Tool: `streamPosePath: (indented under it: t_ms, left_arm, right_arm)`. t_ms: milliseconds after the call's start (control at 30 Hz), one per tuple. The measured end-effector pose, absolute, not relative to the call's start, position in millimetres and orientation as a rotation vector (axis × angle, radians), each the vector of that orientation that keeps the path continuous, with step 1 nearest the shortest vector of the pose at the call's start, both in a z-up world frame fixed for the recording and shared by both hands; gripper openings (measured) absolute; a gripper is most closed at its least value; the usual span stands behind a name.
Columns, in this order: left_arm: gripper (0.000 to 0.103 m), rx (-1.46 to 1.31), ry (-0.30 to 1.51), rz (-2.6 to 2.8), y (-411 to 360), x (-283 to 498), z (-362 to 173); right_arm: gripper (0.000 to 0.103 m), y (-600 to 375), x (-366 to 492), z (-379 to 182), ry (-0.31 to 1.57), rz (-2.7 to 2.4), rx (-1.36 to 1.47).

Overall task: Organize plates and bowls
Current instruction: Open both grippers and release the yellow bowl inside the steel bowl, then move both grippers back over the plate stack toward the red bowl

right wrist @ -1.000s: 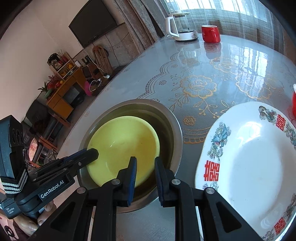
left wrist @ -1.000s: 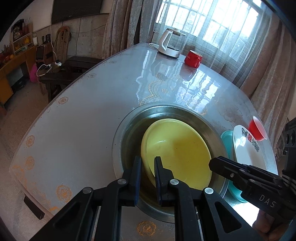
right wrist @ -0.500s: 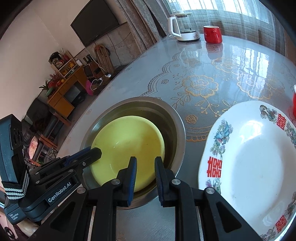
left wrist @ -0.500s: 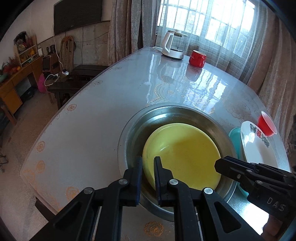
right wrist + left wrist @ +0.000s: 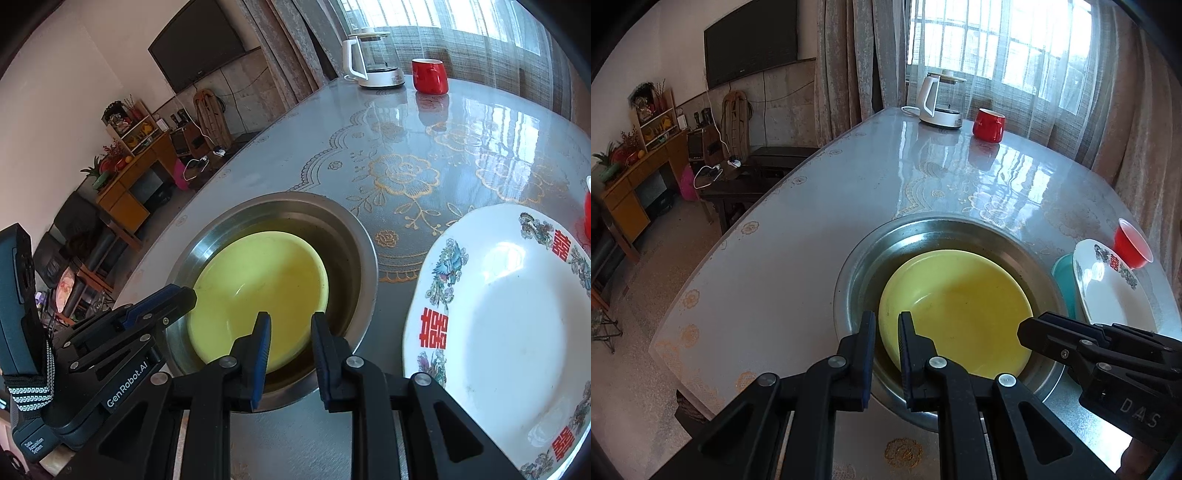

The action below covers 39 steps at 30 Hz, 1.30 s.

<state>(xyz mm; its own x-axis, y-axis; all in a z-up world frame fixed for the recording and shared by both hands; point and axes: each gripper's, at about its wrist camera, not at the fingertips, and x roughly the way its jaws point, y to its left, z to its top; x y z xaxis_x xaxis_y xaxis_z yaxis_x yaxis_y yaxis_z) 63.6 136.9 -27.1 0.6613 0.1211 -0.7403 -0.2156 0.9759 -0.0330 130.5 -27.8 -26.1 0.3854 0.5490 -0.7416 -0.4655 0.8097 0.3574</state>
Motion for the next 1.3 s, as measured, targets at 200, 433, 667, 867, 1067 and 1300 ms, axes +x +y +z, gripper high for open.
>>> streamPosePath:
  t_ms: [200,433,667,867,1067,1300]
  left_arm:
    - [0.013,-0.117,0.784,0.171,127.6,53.2,-12.7]
    - [0.013,-0.121,0.775,0.157,116.5,45.5,-6.9]
    - [0.013,-0.114,0.773,0.131,104.4,39.8,-8.1]
    - [0.013,-0.097,0.768,0.103,91.4,34.2,-8.2]
    - [0.013,-0.088,0.762,0.061,80.5,27.3,-8.4]
    - [0.017,-0.077,0.749,0.012,67.3,21.6,-6.4]
  right_arm:
    - [0.028,-35.8,125.2,-22.0,0.946,0.659,0.123]
    - [0.029,-48.4,111.9,-11.0,0.891,0.667,0.143]
    - [0.032,-62.5,101.3,-3.4,0.855,0.644,0.158]
    - [0.035,-84.1,96.1,-0.1,0.844,0.612,0.210]
    - [0.037,-107.0,89.4,5.4,0.824,0.563,0.253]
    - [0.037,-127.2,82.0,6.0,0.822,0.504,0.278]
